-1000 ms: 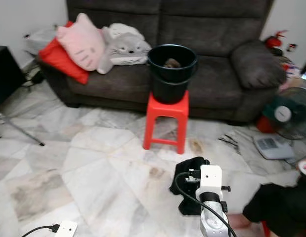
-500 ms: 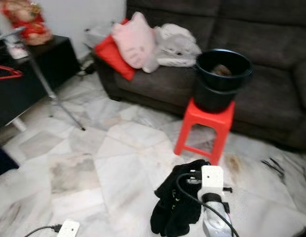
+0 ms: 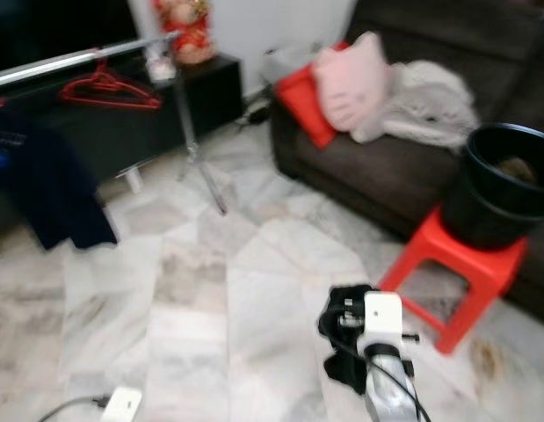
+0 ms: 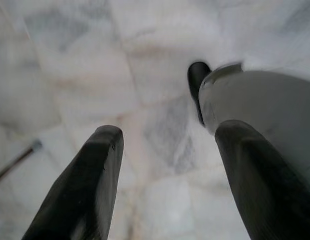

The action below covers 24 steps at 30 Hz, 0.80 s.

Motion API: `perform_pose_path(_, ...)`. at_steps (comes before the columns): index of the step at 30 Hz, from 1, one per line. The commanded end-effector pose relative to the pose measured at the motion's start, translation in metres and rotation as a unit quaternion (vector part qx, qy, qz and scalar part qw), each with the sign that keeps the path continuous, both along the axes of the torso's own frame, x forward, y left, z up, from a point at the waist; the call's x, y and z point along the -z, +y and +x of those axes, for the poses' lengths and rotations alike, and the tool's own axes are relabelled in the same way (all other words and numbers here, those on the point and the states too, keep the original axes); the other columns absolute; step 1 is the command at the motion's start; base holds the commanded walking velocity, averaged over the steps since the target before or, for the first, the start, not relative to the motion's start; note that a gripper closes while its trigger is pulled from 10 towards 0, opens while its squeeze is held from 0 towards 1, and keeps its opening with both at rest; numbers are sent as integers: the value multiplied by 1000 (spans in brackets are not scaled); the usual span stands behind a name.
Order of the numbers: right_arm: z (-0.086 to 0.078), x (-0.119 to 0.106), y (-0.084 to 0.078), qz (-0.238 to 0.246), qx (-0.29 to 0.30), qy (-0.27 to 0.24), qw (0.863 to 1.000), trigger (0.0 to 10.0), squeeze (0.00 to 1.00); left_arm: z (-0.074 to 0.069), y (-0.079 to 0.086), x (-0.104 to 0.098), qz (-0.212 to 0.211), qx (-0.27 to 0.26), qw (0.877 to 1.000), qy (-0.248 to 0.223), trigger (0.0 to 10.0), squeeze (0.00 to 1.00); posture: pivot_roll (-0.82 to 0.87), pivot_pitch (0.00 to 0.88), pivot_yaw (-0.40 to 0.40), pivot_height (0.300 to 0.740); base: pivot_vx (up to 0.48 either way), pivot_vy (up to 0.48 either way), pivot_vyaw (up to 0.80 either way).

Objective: Hang hanger

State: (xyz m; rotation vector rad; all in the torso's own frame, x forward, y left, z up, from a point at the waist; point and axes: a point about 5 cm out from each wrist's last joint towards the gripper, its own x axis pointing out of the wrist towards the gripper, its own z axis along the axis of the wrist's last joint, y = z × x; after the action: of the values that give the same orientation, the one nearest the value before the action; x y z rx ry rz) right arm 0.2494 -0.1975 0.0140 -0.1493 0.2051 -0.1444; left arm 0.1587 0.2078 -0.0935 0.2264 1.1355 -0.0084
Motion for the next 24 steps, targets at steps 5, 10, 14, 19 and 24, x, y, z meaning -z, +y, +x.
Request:
perform_pose_path(5, 6, -7, 1, 1, -6, -17, 1000, 10000, 0, -3, 0, 1, -1, -4, 1000, 7, 10000, 0, -117, 0, -31, 740, 0, 0, 786)
perform_pose_path(10, 7, -7, 1, 0, -8, -17, 1000, 10000, 0, -3, -1, 1, 0, -4, 1000, 7, 10000, 0, -117, 0, -32, 740, 0, 0, 786)
perform_pose_path(14, 7, -6, 2, 3, -8, -15, 1000, 10000, 0, -3, -1, 1, 0, -5, 1000, 6, 10000, 0, -116, 0, -33, 740, 0, 0, 784)
perform_pose_path(19, 7, -6, 2, 5, -7, -15, 1000, 10000, 0, -3, -1, 1, 1, -4, 1000, 7, 10000, 0, -116, 0, -33, 740, 0, 0, 788)
perform_pose_path(24, 7, -5, -1, 3, -5, -12, 1000, 10000, 0, -3, -1, 1, 0, -4, 1000, 7, 10000, 0, -117, 0, -36, 740, 0, 0, 788)
